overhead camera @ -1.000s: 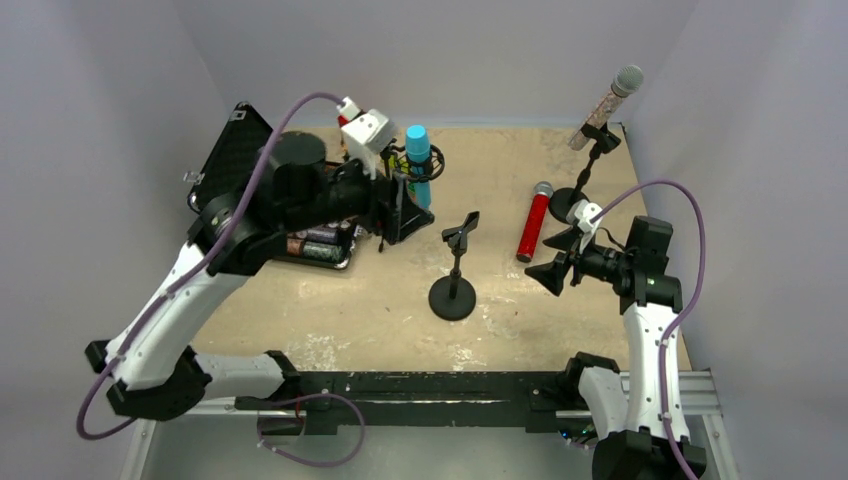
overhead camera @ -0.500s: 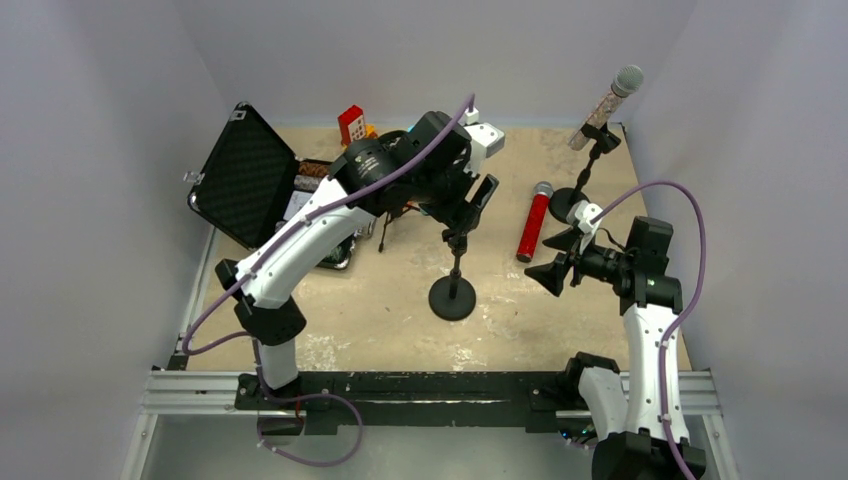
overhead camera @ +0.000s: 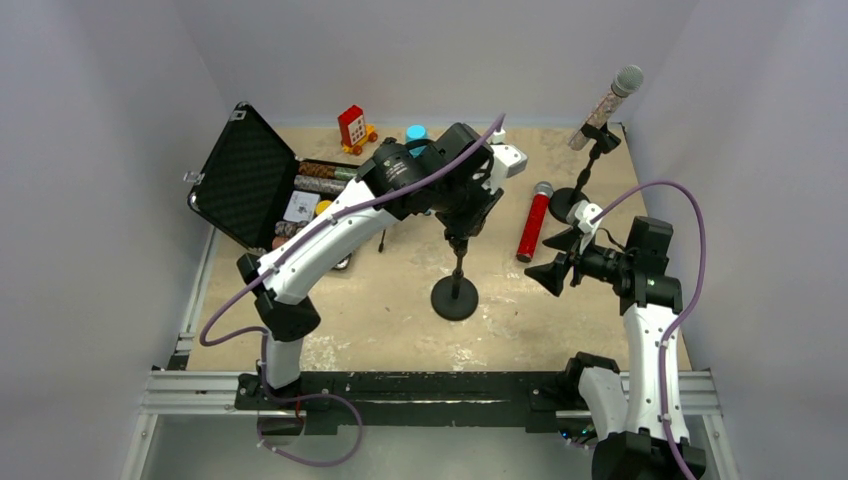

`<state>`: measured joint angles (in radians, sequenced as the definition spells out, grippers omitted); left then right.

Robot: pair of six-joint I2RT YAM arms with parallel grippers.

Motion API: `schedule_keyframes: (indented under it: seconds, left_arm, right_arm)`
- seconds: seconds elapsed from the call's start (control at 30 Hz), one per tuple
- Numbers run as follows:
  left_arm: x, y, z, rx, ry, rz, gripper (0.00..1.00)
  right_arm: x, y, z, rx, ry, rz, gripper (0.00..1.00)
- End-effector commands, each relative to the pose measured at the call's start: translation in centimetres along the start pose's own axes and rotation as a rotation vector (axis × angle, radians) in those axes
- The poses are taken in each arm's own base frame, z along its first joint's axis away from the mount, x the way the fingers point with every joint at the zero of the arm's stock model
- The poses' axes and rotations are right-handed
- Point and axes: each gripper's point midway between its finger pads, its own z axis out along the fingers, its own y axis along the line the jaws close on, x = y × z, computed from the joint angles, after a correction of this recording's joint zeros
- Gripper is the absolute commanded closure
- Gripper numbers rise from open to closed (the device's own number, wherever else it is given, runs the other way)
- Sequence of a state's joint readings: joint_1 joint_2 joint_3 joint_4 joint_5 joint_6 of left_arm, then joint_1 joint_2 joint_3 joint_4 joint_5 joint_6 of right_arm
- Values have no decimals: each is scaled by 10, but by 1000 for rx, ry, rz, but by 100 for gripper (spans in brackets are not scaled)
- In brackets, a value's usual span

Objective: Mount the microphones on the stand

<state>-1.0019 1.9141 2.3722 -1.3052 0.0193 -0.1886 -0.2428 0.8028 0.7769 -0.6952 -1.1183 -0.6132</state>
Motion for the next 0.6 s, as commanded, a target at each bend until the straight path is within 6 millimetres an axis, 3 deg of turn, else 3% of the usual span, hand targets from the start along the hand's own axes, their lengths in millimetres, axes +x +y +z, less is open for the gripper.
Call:
schedule_keyframes:
  seconds: [0.0, 0.13, 0.37, 0.43, 0.57]
  left_arm:
    - [-12, -16, -9, 89, -47, 97, 81]
    - [-16, -24, -15, 158, -86, 213, 100]
    - [-16, -33, -17, 271, -130, 453, 100]
    - [-17, -31, -17, 260, -139, 473, 77]
    - [-31, -24, -23, 198, -213, 427, 48]
  right_arm:
    - [-3, 2, -1, -9, -12, -9, 18]
    - [-2, 2, -1, -8, -12, -9, 18]
    - [-1, 2, -1, -4, -7, -7, 18]
    - [0, 1, 0, -3, -5, -6, 18]
    - [0, 0, 0, 0, -3, -5, 18]
